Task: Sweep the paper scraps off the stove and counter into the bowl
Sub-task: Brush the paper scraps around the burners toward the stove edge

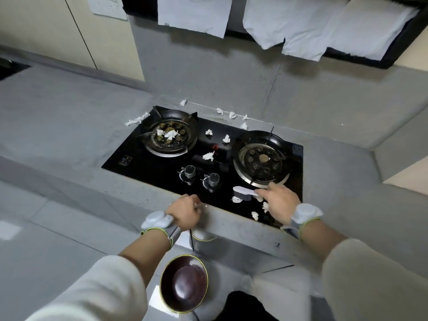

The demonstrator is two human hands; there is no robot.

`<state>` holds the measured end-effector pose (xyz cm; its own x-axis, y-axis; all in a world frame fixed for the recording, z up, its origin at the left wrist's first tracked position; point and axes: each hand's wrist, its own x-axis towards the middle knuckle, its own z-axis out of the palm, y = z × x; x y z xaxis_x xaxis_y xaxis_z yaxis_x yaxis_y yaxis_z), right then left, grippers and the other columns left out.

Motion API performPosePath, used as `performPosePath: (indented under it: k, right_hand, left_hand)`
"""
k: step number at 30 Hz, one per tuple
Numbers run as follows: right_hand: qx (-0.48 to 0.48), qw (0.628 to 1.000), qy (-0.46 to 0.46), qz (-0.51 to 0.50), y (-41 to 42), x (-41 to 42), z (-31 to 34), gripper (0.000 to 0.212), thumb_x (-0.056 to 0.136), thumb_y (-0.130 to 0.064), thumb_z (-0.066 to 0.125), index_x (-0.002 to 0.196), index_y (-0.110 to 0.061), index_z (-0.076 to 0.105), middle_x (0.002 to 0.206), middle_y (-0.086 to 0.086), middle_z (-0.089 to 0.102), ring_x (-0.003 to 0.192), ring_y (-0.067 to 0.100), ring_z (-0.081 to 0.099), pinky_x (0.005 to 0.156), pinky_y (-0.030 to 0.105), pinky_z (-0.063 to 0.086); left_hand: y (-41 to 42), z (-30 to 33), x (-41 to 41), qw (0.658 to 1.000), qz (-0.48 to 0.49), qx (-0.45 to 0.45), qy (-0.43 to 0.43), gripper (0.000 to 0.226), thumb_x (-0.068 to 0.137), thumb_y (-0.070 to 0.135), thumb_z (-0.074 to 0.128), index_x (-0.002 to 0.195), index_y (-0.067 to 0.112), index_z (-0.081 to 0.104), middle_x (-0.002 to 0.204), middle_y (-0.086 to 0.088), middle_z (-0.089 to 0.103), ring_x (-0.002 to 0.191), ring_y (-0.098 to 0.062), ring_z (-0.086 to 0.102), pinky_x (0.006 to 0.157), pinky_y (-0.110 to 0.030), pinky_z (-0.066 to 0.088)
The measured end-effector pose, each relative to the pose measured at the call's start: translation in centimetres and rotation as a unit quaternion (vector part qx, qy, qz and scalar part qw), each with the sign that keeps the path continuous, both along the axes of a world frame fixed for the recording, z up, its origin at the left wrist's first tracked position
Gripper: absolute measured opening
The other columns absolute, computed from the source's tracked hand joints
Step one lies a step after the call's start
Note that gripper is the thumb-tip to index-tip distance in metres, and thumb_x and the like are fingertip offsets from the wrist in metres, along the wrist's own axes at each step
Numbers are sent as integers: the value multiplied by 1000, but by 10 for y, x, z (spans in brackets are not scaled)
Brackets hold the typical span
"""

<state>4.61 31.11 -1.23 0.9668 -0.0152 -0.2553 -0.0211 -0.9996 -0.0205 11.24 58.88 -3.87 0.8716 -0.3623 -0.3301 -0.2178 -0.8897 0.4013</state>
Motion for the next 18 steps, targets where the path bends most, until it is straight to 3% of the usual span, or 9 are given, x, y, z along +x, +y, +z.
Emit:
performPosePath:
  k: [2, 4, 6, 9, 11, 13, 16, 18]
  right_hand:
    - [-24, 1000, -6, 1, -17, -11, 8, 60, 84, -2, 41, 137, -31, 45, 111, 7, 52, 107, 31, 49, 81, 38, 47]
    - [11, 999, -33, -8, -30, -19, 19, 60, 89, -3, 41, 139, -36, 43, 104, -1, 50, 102, 23, 51, 75, 28, 39]
    - [80, 995, -51, -27, -38, -19, 30, 51, 95, -10, 45, 136, -40, 48, 97, -10, 46, 94, 11, 50, 75, 23, 34]
    - [172, 979, -47, -99, -43, 2, 43, 32, 96, -18, 49, 118, -37, 60, 89, -11, 63, 79, 9, 57, 67, 25, 39]
    - [318, 927, -61, -191, -40, 23, 49, 20, 93, -14, 54, 106, -26, 64, 80, -4, 71, 59, 6, 58, 57, 25, 41]
    - [458, 846, -90, -256, -39, 50, 54, 13, 91, -6, 56, 101, -10, 63, 75, 8, 74, 46, 12, 53, 47, 26, 40]
    - [586, 741, -85, -316, -41, 99, 59, 11, 92, -5, 56, 101, -2, 61, 80, 22, 72, 47, 19, 50, 43, 25, 37]
    - [631, 696, -71, -336, -50, 137, 58, 12, 93, -12, 58, 100, -4, 62, 81, 23, 70, 49, 19, 51, 45, 25, 38]
  left_hand:
    - [2, 3, 5, 1000, -11, 3, -6, 34, 92, 26, 48, 123, 22, 60, 122, -9, 62, 112, -31, 63, 93, -36, 50]
    - [1, 7, 13, 1000, -14, 2, -14, 36, 91, 25, 49, 126, 22, 60, 124, -7, 61, 116, -30, 62, 94, -34, 48]
    - [-4, 13, 27, 1000, -21, -3, -23, 38, 90, 24, 51, 127, 22, 60, 125, -6, 62, 119, -28, 60, 98, -34, 47]
    - [-17, 26, 52, 999, -28, 0, -40, 37, 90, 25, 51, 126, 23, 60, 127, -6, 62, 119, -29, 60, 98, -35, 48]
    - [-25, 35, 69, 998, -33, 0, -52, 37, 91, 25, 50, 126, 23, 61, 125, -6, 62, 117, -29, 61, 96, -35, 49]
    - [-33, 42, 88, 997, -34, 1, -66, 37, 91, 25, 51, 126, 23, 61, 123, -5, 63, 116, -28, 62, 96, -35, 50]
    - [-45, 48, 120, 997, -35, 11, -62, 38, 90, 26, 51, 127, 22, 60, 123, -6, 63, 115, -29, 62, 97, -39, 50]
    - [-57, 47, 142, 998, -32, 20, -54, 38, 91, 26, 51, 128, 21, 60, 124, -8, 62, 116, -30, 61, 98, -39, 50]
